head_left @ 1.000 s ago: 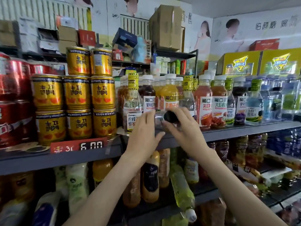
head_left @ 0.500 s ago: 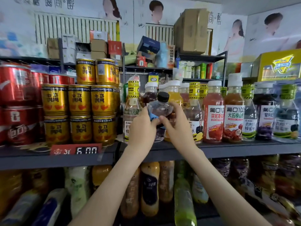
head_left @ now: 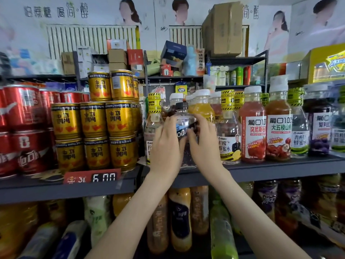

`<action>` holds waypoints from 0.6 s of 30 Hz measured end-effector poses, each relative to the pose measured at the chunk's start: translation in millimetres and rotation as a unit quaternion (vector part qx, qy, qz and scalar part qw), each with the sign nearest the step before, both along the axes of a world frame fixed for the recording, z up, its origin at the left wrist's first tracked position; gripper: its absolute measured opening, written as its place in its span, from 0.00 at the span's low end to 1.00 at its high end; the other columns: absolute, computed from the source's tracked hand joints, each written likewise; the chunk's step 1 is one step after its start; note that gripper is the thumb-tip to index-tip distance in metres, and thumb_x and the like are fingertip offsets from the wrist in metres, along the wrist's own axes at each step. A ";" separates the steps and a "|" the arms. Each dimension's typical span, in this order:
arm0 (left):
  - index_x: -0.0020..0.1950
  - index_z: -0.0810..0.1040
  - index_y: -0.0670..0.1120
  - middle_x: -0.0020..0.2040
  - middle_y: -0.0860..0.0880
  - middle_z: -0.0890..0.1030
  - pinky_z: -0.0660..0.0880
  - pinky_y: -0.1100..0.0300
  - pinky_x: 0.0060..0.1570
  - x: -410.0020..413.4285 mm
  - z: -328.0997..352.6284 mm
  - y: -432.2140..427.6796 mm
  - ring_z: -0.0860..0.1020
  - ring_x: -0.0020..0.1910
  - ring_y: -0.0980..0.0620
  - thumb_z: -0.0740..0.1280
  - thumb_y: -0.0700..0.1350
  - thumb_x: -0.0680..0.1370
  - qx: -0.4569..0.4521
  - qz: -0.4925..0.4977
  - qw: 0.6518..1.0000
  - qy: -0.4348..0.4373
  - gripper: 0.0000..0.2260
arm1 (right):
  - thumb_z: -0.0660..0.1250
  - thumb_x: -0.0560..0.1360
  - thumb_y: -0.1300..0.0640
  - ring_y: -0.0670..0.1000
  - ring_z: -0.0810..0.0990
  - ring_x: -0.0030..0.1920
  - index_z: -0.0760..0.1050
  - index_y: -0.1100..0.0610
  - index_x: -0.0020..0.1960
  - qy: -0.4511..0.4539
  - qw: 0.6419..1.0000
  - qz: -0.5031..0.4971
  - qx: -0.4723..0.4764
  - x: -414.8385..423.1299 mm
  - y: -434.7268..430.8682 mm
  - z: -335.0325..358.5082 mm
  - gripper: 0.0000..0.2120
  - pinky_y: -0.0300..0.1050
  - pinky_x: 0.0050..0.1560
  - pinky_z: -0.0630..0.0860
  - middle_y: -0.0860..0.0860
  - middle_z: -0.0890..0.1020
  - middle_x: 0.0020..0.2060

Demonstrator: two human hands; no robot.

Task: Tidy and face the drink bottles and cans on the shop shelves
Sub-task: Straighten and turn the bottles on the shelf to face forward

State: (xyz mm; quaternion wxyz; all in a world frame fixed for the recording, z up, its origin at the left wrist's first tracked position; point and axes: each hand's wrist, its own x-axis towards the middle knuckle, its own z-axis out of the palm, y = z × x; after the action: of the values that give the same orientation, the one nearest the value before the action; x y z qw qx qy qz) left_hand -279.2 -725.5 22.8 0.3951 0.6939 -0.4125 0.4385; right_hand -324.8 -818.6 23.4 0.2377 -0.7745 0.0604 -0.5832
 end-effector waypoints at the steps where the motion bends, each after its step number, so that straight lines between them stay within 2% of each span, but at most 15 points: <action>1: 0.72 0.63 0.43 0.68 0.42 0.71 0.68 0.49 0.62 5.7 -4.0 0.2 0.69 0.65 0.43 0.68 0.43 0.75 0.022 -0.001 1.000 -0.006 0.27 | 0.62 0.78 0.62 0.40 0.64 0.57 0.63 0.56 0.71 0.000 1.000 0.011 -0.020 -1.8 -1.0 -4.2 0.22 0.26 0.53 0.60 0.52 0.72 0.62; 3: 0.74 0.55 0.48 0.73 0.45 0.64 0.58 0.49 0.67 17.1 -12.5 3.5 0.61 0.70 0.46 0.68 0.46 0.75 0.072 0.009 0.997 -0.007 0.32 | 0.64 0.76 0.65 0.39 0.62 0.60 0.60 0.57 0.73 0.018 0.998 0.036 -0.052 -5.2 -5.3 -13.6 0.27 0.20 0.58 0.55 0.52 0.69 0.64; 5: 0.74 0.52 0.51 0.75 0.45 0.61 0.53 0.47 0.67 24.7 -19.4 6.6 0.57 0.71 0.47 0.70 0.48 0.74 0.103 0.033 0.994 -0.021 0.35 | 0.65 0.75 0.66 0.41 0.61 0.64 0.57 0.56 0.74 0.053 0.995 0.053 -0.061 -9.6 -8.8 -19.6 0.31 0.21 0.61 0.52 0.52 0.66 0.67; 9: 0.73 0.56 0.48 0.74 0.40 0.62 0.57 0.43 0.66 25.8 -21.8 4.2 0.57 0.71 0.43 0.73 0.47 0.71 0.142 0.089 0.985 -0.047 0.36 | 0.65 0.73 0.70 0.46 0.61 0.67 0.55 0.55 0.75 0.108 0.991 0.013 -0.077 -9.8 -10.4 -19.3 0.35 0.35 0.66 0.59 0.52 0.65 0.68; 12: 0.72 0.60 0.45 0.74 0.38 0.61 0.59 0.40 0.66 22.6 -23.5 2.5 0.59 0.71 0.39 0.74 0.41 0.69 0.145 0.110 0.981 -0.066 0.35 | 0.64 0.72 0.71 0.52 0.64 0.69 0.58 0.58 0.74 0.119 0.988 -0.016 -0.094 -8.8 -7.5 -22.9 0.33 0.46 0.69 0.64 0.54 0.66 0.69; 15: 0.71 0.62 0.44 0.74 0.38 0.59 0.56 0.41 0.67 15.4 -25.7 0.1 0.59 0.72 0.38 0.73 0.38 0.68 0.116 0.095 0.986 -0.073 0.34 | 0.63 0.73 0.69 0.50 0.64 0.69 0.61 0.58 0.73 0.100 0.989 -0.010 -0.105 -19.2 -7.3 -28.5 0.30 0.40 0.68 0.61 0.53 0.68 0.67; 18: 0.71 0.63 0.43 0.73 0.39 0.61 0.55 0.44 0.68 -3.7 -25.0 -10.0 0.59 0.71 0.40 0.71 0.36 0.70 0.087 0.055 0.992 -0.067 0.31 | 0.62 0.74 0.68 0.50 0.67 0.64 0.63 0.60 0.71 0.077 0.991 -0.014 -0.110 -37.8 -13.0 -28.2 0.26 0.36 0.63 0.62 0.54 0.71 0.63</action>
State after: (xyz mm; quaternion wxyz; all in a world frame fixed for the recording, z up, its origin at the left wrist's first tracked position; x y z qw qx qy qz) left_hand -282.9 -735.5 -2.3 0.2797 0.7162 -0.4358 0.4679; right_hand -362.6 -831.6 -4.8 0.1378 -0.8372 0.0252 -0.5286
